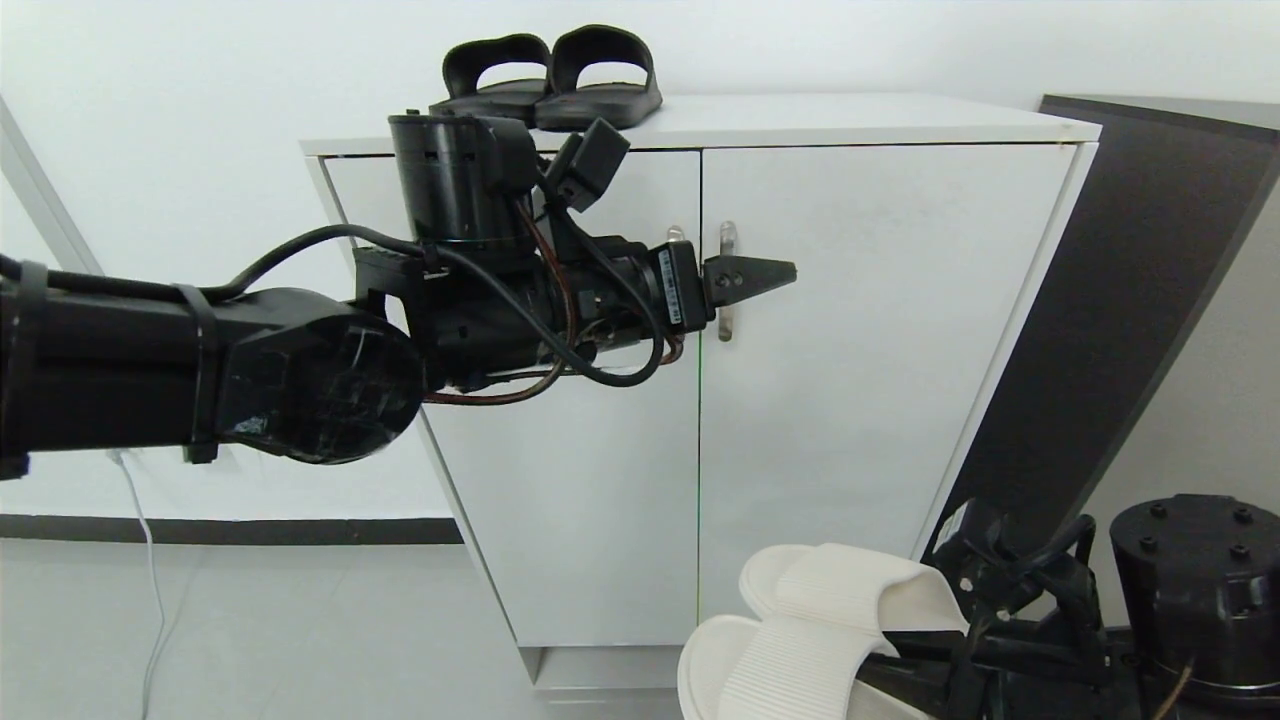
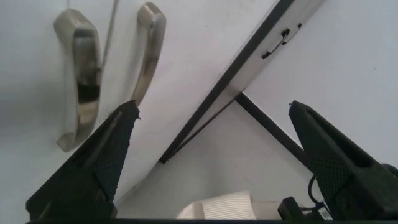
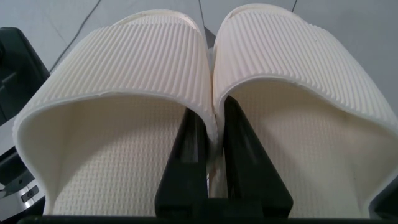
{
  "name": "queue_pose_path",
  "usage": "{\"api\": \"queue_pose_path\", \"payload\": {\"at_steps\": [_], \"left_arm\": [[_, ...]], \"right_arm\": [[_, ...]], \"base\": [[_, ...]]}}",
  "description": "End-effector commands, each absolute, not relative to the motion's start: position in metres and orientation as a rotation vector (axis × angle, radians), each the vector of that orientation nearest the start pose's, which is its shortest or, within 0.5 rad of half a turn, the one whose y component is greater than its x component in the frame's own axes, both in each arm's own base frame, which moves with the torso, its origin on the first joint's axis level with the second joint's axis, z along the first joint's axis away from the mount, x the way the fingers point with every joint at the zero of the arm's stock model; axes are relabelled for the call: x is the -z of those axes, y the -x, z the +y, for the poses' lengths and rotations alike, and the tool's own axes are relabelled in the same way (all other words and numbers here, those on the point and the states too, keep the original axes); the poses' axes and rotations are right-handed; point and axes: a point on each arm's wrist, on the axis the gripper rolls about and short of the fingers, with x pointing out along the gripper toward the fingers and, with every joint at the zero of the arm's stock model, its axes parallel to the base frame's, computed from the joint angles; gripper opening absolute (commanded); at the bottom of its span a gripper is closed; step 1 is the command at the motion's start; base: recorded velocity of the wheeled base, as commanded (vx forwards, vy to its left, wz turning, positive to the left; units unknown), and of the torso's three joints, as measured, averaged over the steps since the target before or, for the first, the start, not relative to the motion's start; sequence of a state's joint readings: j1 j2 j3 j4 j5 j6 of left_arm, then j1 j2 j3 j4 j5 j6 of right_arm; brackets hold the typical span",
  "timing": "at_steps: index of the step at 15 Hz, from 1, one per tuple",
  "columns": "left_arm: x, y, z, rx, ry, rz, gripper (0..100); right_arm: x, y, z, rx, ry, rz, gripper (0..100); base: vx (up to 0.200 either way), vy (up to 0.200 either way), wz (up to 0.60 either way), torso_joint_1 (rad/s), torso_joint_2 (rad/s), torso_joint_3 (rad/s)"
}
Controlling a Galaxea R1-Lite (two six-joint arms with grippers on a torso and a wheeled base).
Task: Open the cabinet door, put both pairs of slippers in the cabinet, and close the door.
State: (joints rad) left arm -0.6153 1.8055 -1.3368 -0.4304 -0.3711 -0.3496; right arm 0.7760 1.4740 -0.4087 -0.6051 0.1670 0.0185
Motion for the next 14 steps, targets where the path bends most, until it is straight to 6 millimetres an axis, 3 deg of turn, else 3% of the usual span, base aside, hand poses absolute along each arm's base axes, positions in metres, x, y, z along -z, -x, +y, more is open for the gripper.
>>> {"api": "queue_pose_path", "payload": {"at_steps": [1, 11, 12, 14], "left_arm": [[-0.282, -0.294, -0.217, 0.967, 0.318, 0.198, 100], [-0.268, -0.321, -0.233, 0.914, 0.318, 0.202, 100], [-0.268, -0.321, -0.233, 0.914, 0.318, 0.202, 0], [-0.269, -0.32, -0.232, 0.918, 0.318, 0.201, 0]], "right_arm": [[-0.136, -0.149, 0.152, -0.923, 0.128, 0.467, 0], [-0.135, -0.149, 0.152, -0.921, 0.13, 0.471, 0], [-0.135, -0.149, 0.152, -0.923, 0.129, 0.471, 0], [-0.134, -0.148, 0.151, -0.922, 0.13, 0.474, 0]], "base": [[0.0, 0.0, 0.0, 0.0, 0.0, 0.0], [0.0, 0.0, 0.0, 0.0, 0.0, 0.0], [0.0, 0.0, 0.0, 0.0, 0.0, 0.0], [0.0, 0.0, 0.0, 0.0, 0.0, 0.0]]}}
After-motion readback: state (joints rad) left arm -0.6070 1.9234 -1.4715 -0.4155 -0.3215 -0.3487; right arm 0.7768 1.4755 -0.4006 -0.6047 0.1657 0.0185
